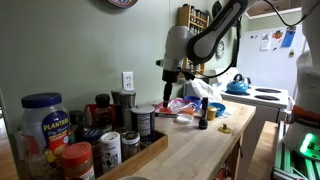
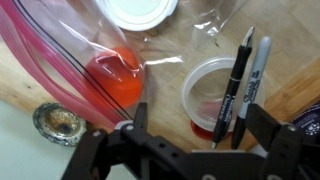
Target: Put the marker on top of the clear bowl then move the bowl forwards.
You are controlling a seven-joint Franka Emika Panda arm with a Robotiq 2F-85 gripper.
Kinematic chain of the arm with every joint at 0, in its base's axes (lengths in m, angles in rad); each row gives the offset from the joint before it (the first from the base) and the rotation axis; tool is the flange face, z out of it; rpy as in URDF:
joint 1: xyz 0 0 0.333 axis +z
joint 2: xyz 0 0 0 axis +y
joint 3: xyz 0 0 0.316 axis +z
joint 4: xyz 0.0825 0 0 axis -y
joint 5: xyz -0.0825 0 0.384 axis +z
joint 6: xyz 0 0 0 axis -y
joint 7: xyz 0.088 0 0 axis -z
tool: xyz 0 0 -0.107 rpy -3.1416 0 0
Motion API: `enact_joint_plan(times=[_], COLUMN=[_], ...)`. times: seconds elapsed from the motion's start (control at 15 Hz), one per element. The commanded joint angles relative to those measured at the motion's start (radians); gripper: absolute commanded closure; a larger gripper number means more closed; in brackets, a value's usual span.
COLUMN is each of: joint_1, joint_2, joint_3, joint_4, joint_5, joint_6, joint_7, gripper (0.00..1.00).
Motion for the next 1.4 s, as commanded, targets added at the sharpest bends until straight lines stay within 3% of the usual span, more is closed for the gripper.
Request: enact_joint_plan(times=[0.0,0.4,0.53,0.6,0.73,0.93,1.13,1.27,1.33], joint_1=[0.021,0.036,0.039,0.042,0.044,0.046,0.049,0.051,0.051], joint_2=[0.044,0.077,0.087,0.09,0.099,0.108,0.113,0.116,0.116], joint_3=[-0.035,-0.071,-0.077,-0.08,-0.079,-0.076,-0.074,-0.075,-0.074], joint_4=[0.004,0.007,0.008,0.009,0.011,0.014,0.018,0.023,0.025], joint_5=[-0.061,-0.097,-0.099,-0.098,-0.09,-0.08,-0.076,-0.076,-0.076], joint_6=[0.047,0.087,0.097,0.097,0.097,0.093,0.089,0.086,0.085], joint_7=[0.068,0.126,0.132,0.136,0.129,0.117,0.111,0.109,0.108], gripper=[0.0,0.09,0.17,0.29,0.34,0.61,0.74,0.75,0.8])
